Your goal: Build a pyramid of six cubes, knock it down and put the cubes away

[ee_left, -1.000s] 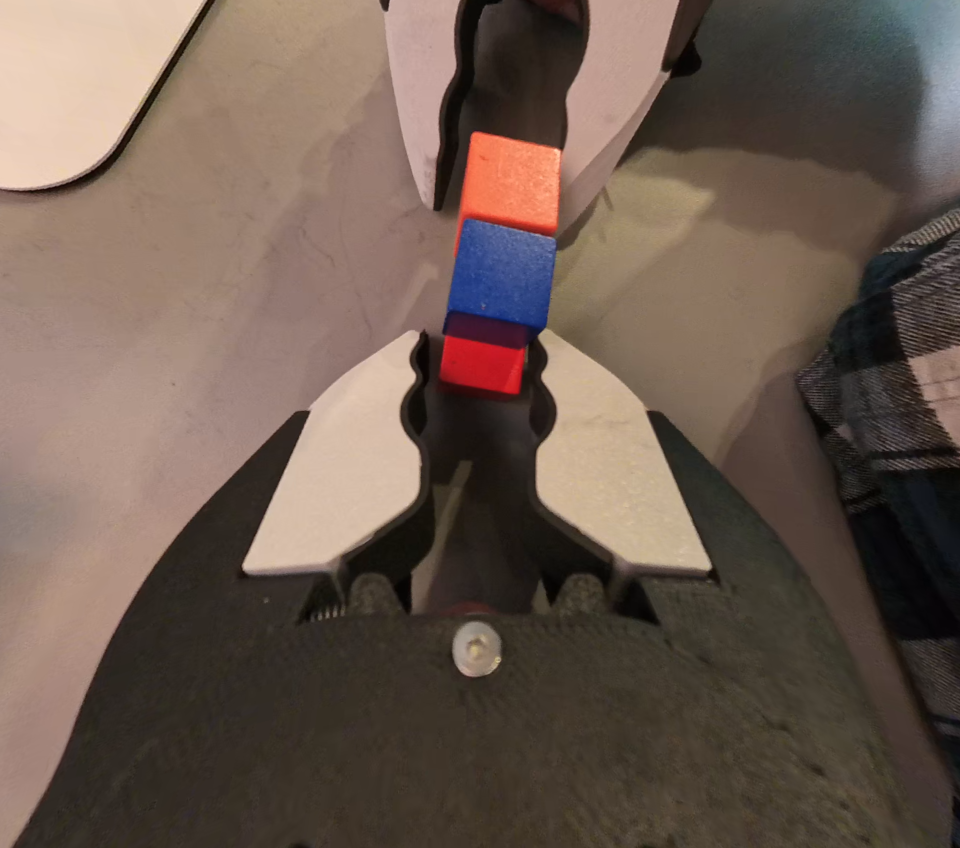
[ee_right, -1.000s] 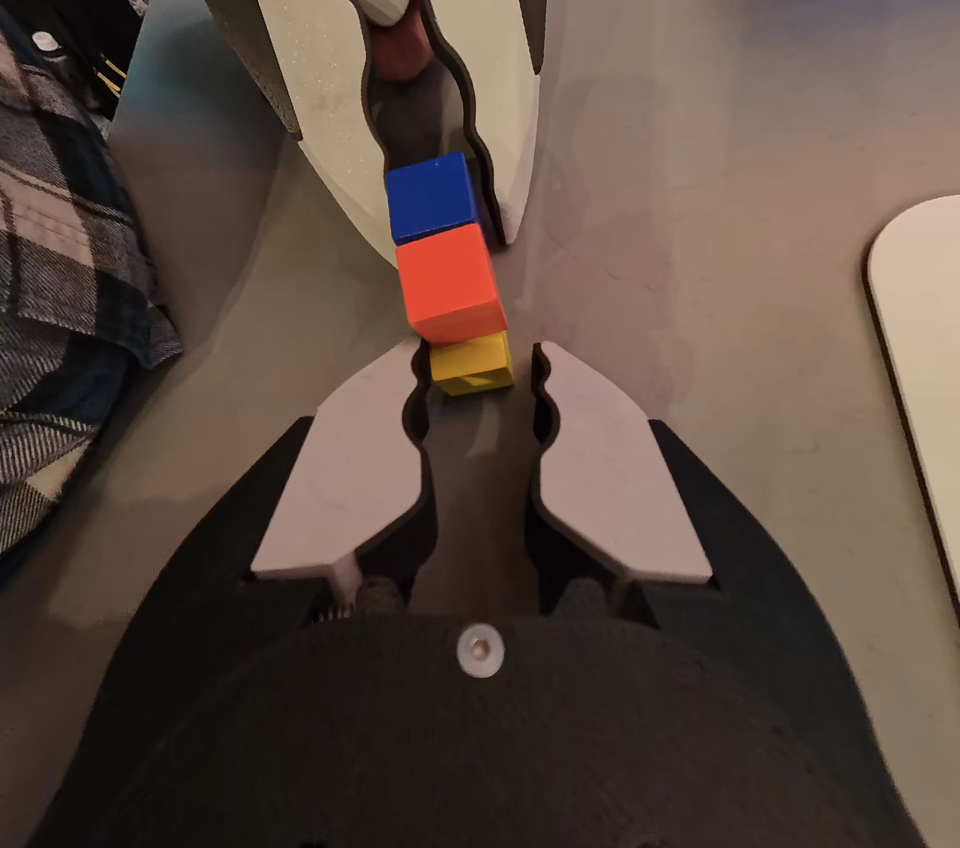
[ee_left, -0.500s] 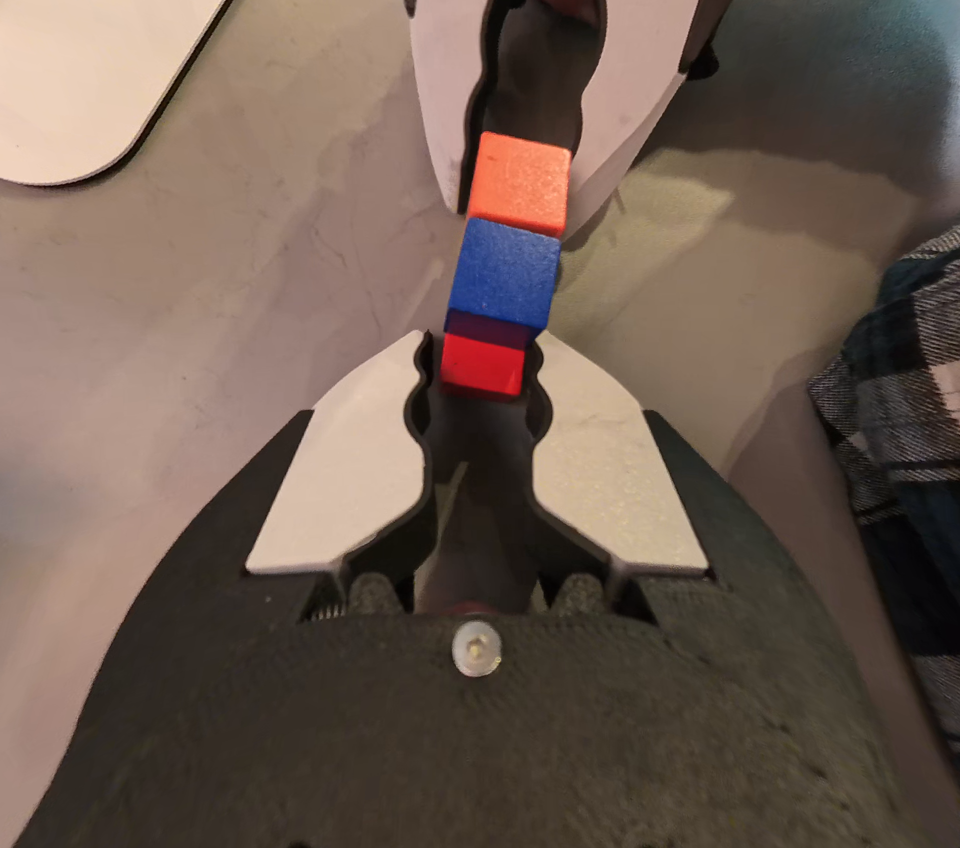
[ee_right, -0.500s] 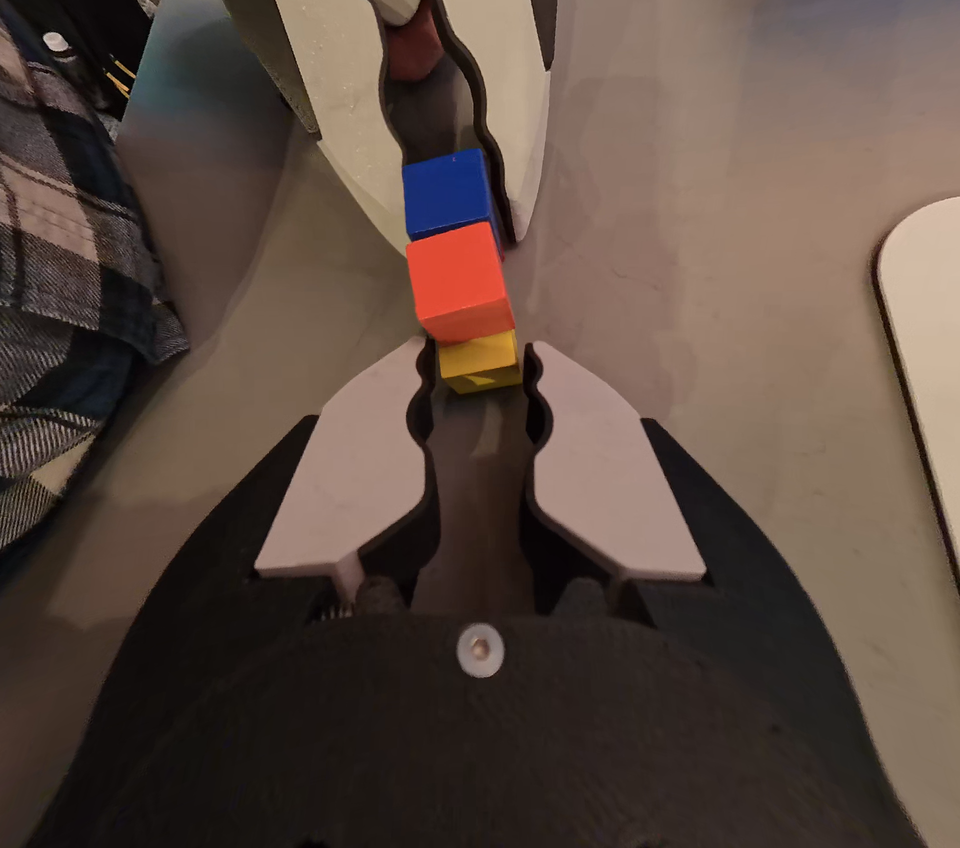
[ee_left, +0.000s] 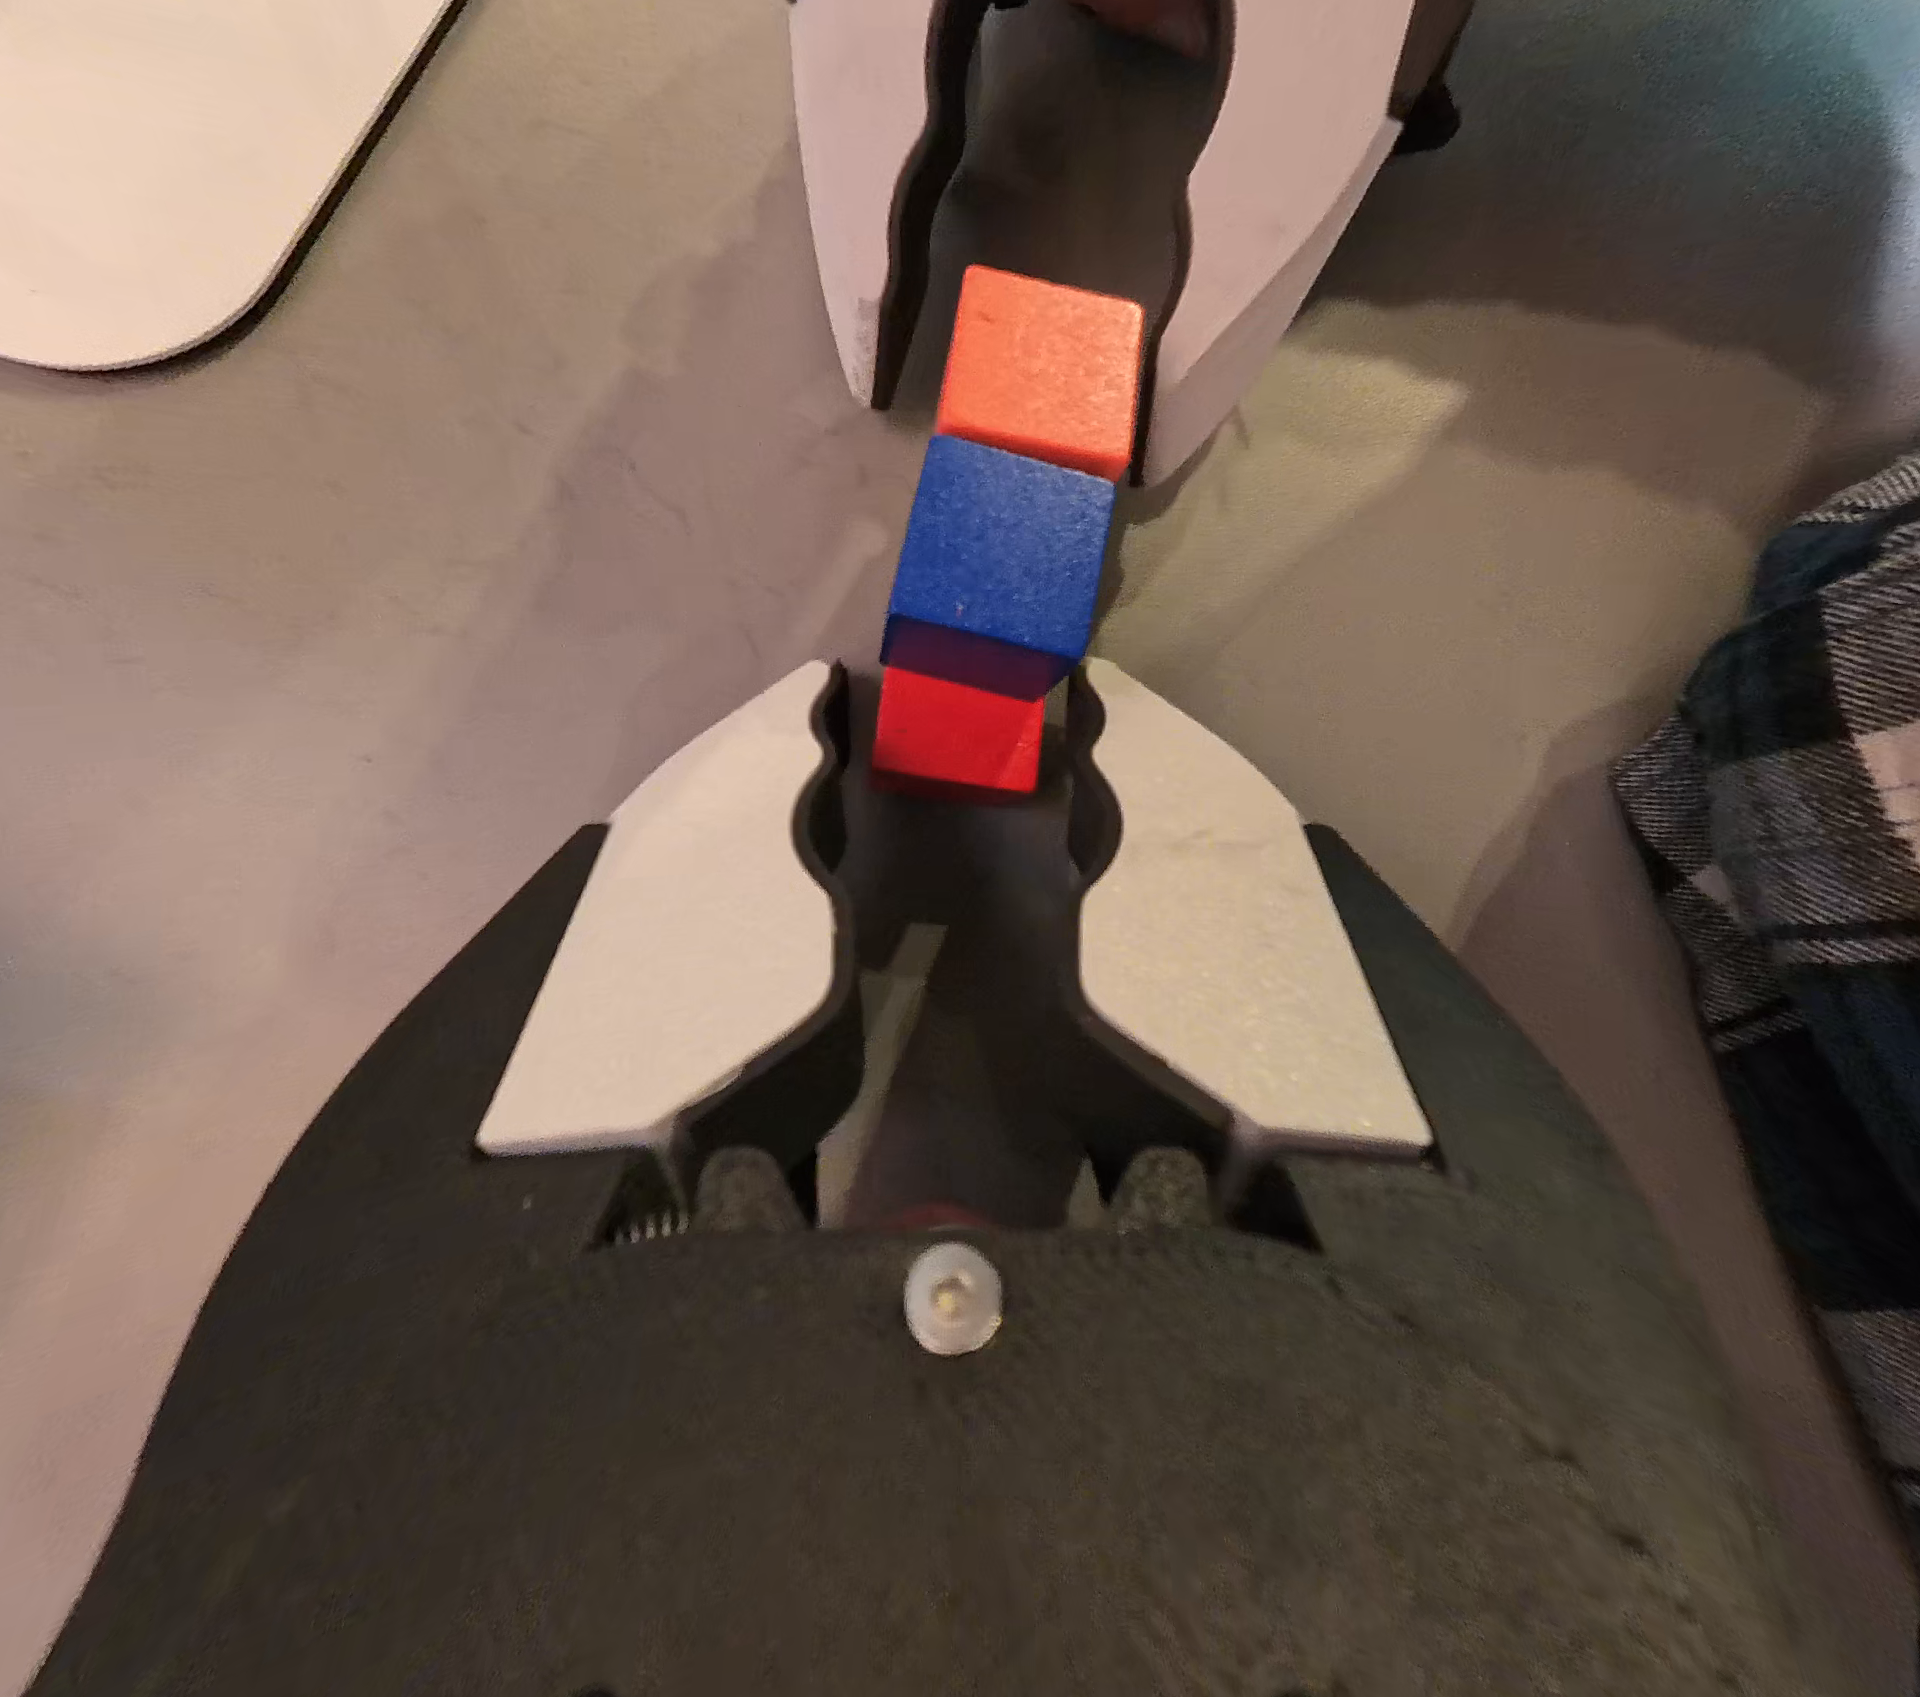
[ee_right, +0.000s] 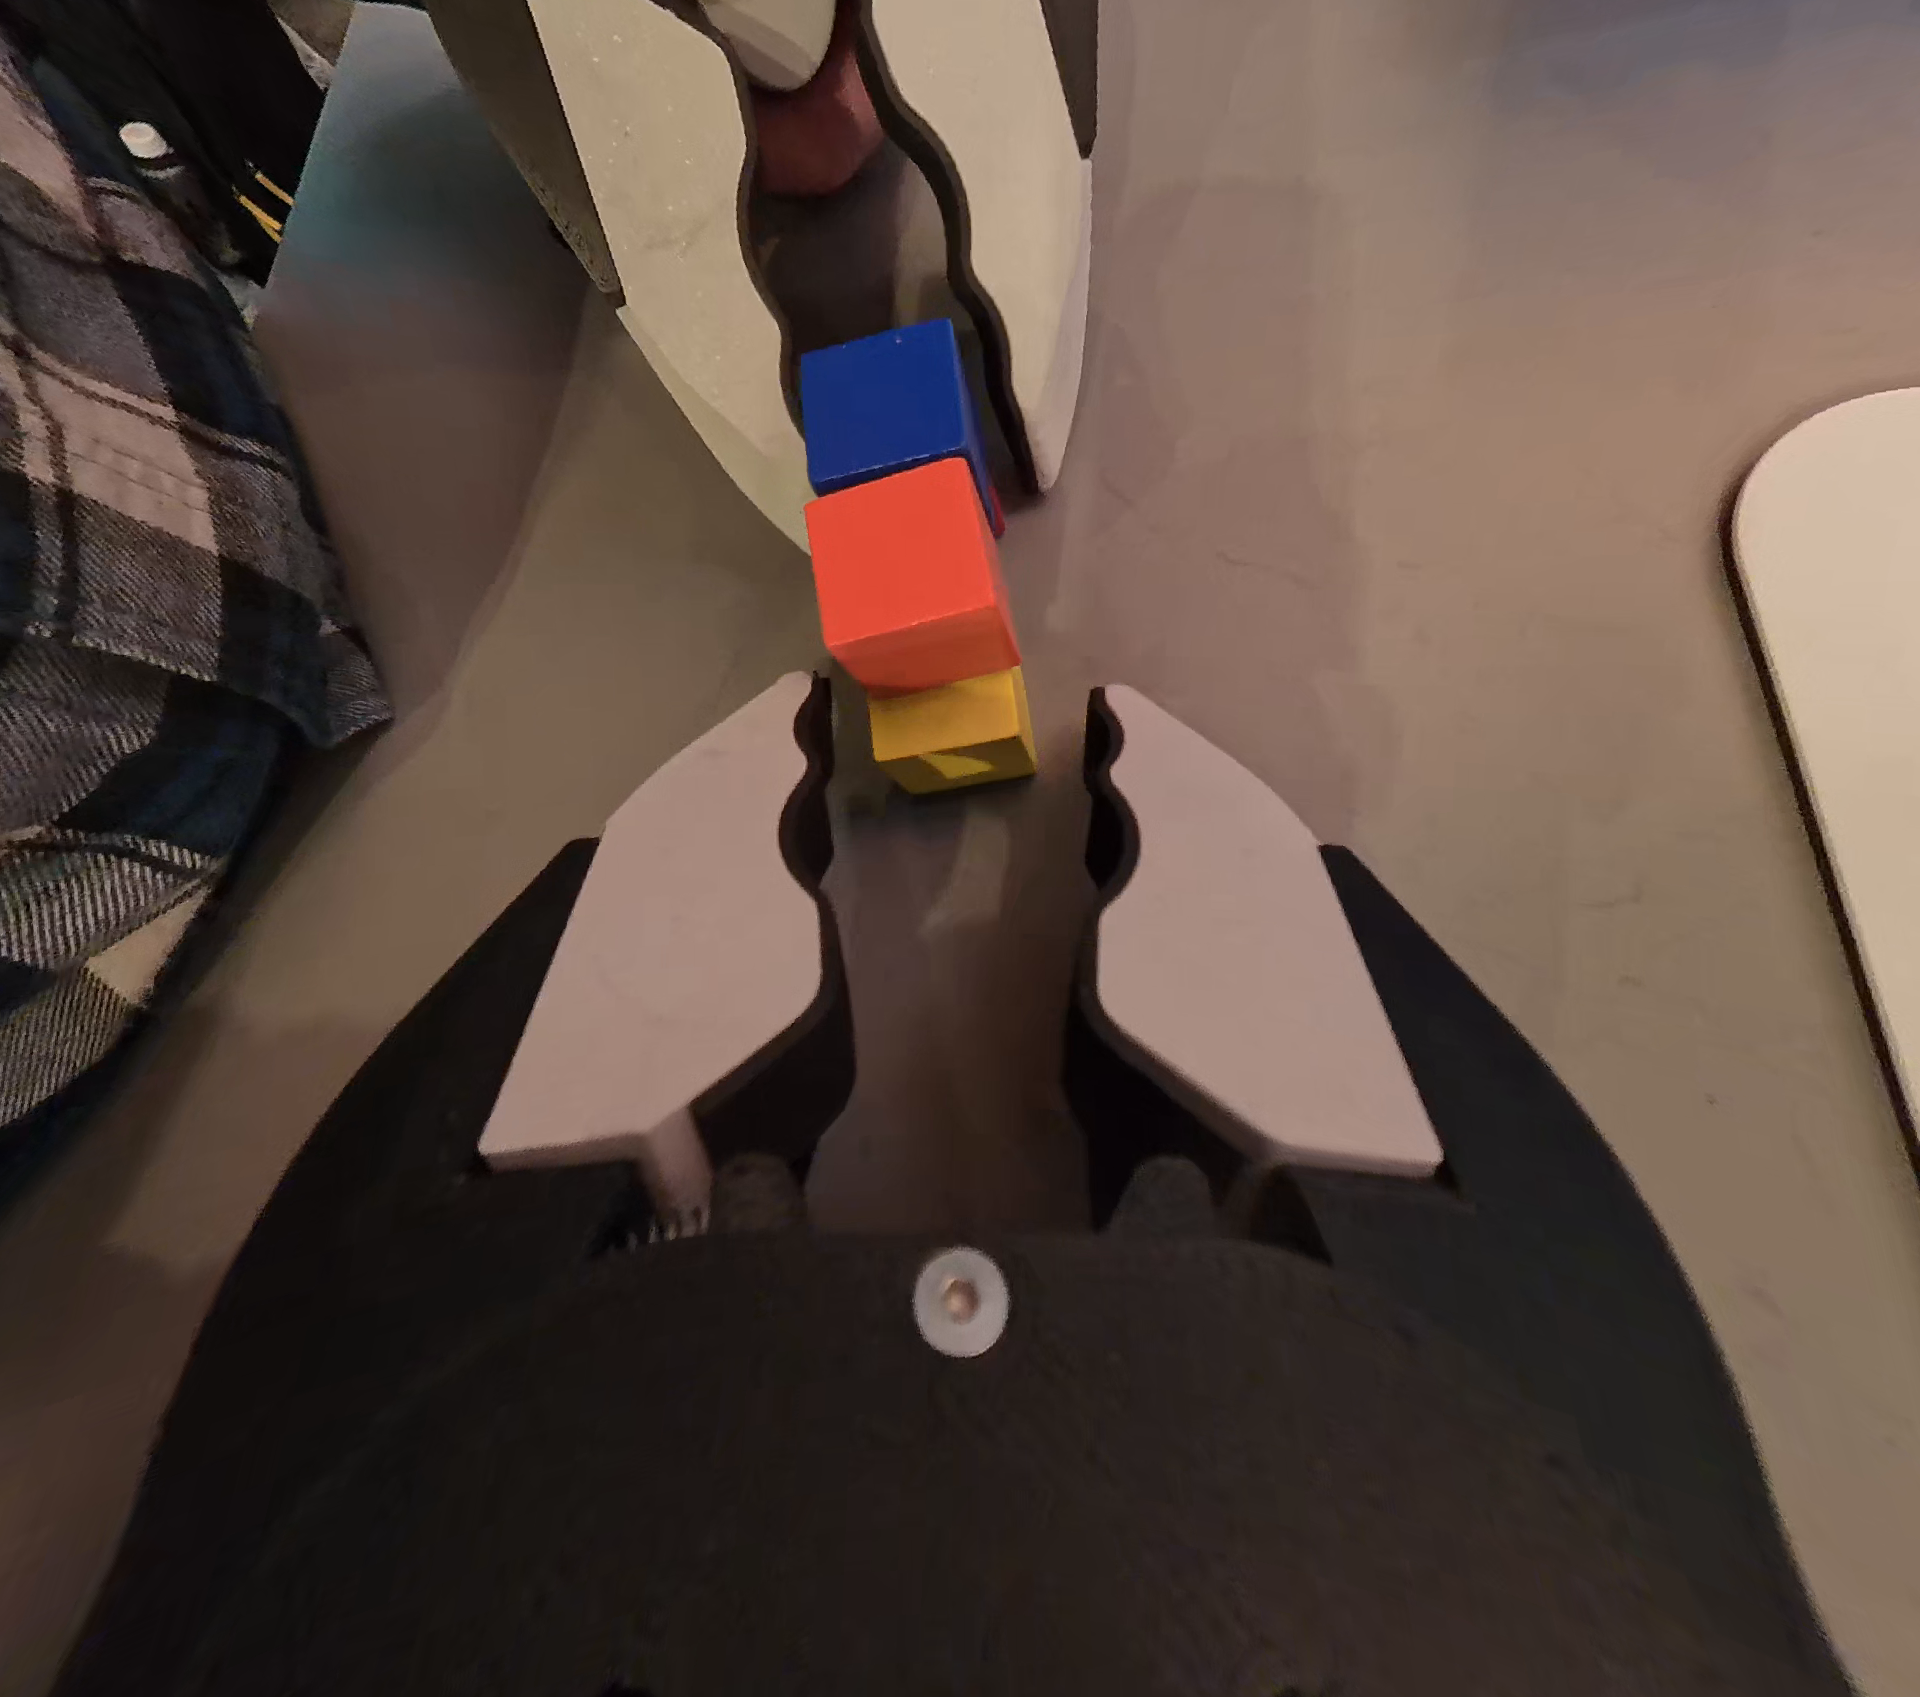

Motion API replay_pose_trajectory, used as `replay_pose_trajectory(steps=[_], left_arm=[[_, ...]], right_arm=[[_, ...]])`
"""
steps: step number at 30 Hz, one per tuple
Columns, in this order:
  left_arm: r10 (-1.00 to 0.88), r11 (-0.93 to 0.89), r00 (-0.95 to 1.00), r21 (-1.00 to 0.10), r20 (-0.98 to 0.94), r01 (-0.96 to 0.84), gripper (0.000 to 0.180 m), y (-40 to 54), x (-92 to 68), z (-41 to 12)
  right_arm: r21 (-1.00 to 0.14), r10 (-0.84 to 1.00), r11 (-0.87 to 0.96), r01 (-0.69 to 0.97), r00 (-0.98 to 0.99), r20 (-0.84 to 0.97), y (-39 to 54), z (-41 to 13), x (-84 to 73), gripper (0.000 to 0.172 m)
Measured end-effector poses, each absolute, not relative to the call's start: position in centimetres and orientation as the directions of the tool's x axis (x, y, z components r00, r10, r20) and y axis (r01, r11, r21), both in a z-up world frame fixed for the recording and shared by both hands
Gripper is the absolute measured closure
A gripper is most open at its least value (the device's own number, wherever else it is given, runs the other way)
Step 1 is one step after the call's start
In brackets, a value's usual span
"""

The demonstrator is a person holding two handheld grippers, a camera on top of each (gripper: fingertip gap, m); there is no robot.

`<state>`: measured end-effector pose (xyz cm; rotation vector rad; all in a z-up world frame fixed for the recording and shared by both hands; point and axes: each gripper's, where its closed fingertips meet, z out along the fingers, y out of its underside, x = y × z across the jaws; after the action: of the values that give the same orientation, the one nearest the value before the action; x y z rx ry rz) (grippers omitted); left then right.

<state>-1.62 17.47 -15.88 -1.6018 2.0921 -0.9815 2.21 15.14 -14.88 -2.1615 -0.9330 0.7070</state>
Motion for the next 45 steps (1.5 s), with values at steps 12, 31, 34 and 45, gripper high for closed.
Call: replay_pose_trajectory(steps=[12, 31, 34, 45], left_arm=[[-0.942, 0.138, -0.309, -0.689, 0.13, -0.711, 0.133, 17.5, -1.5, -15.6], [-0.942, 0.166, -0.321, -0.693, 0.099, -0.701, 0.148, 17.6, -1.0, -15.6], [-0.946, 0.155, -0.309, -0.697, 0.1, -0.7, 0.141, 17.8, -0.9, -15.4], [-0.962, 0.118, -0.263, -0.747, 0.079, -0.654, 0.133, 20.1, -1.0, -11.6]], right_arm=[[-0.791, 0.794, -0.466, 0.396, 0.582, -0.176, 15.3, -14.0, 1.6, 0.125], [-0.802, 0.79, -0.46, 0.381, 0.589, -0.172, 16.0, -13.8, 1.5, 0.134], [-0.808, 0.784, -0.462, 0.366, 0.594, -0.179, 15.9, -13.6, 1.8, 0.128], [-0.848, 0.679, -0.504, 0.165, 0.683, -0.27, 17.3, -12.2, 5.1, 0.13]])
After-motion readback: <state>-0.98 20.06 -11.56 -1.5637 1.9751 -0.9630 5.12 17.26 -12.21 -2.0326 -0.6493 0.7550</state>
